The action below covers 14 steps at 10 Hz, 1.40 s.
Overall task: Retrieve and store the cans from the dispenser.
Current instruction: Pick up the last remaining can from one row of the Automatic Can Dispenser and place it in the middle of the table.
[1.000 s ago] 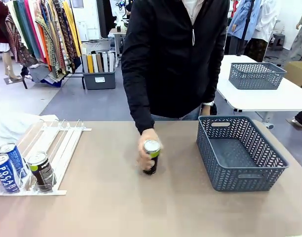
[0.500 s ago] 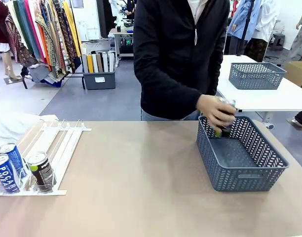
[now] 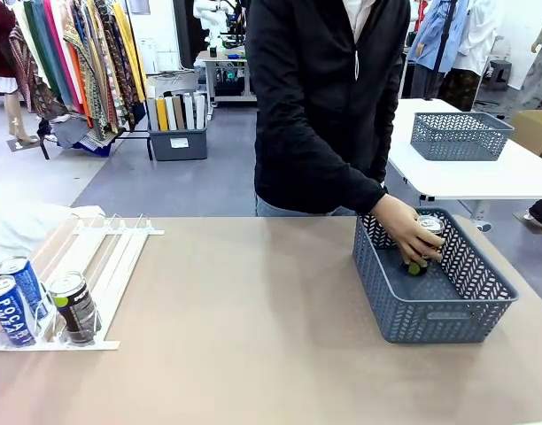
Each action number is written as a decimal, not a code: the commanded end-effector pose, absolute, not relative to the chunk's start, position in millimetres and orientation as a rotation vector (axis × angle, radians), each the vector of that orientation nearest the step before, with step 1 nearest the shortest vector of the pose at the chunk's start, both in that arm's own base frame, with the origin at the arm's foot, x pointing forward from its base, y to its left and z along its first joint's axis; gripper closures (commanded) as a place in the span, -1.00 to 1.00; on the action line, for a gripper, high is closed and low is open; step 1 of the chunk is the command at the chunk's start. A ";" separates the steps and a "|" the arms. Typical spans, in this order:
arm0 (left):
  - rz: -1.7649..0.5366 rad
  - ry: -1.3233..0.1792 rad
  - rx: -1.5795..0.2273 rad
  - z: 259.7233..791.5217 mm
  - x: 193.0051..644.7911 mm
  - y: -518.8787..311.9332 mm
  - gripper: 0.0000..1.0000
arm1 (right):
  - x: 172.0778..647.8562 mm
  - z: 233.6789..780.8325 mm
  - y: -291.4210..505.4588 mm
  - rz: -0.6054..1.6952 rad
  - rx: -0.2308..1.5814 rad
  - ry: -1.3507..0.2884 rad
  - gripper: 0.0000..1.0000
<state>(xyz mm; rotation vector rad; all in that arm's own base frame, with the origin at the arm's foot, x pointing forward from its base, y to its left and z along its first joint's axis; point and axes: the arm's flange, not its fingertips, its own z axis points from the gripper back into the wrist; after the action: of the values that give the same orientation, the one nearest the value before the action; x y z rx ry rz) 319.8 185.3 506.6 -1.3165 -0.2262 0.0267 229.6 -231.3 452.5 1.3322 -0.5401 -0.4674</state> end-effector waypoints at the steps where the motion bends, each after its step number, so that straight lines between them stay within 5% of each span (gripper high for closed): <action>1: -0.004 -0.227 -1.313 505.0 317.1 186.7 -1.00 | 225.0 453.1 -232.2 -0.450 1.322 -0.533 -1.00; 3: 0.027 -0.226 -1.316 506.6 319.8 185.3 -1.00 | 225.0 453.1 -232.2 -0.450 1.322 -0.533 -1.00; 9: -0.074 -0.029 -0.555 493.9 335.5 37.7 -1.00 | 225.0 453.1 -232.2 -0.450 1.322 -0.533 -1.00; 14: 0.081 -0.179 -0.138 461.9 356.2 -19.3 -1.00 | 225.0 453.1 -232.2 -0.450 1.322 -0.533 -1.00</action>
<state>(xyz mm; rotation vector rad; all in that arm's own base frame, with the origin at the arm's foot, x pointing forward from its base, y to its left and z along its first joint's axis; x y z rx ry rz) 358.4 -18.3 471.5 -0.2176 -0.1654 0.0114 229.6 -231.2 452.6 1.3320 -0.5400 -0.4671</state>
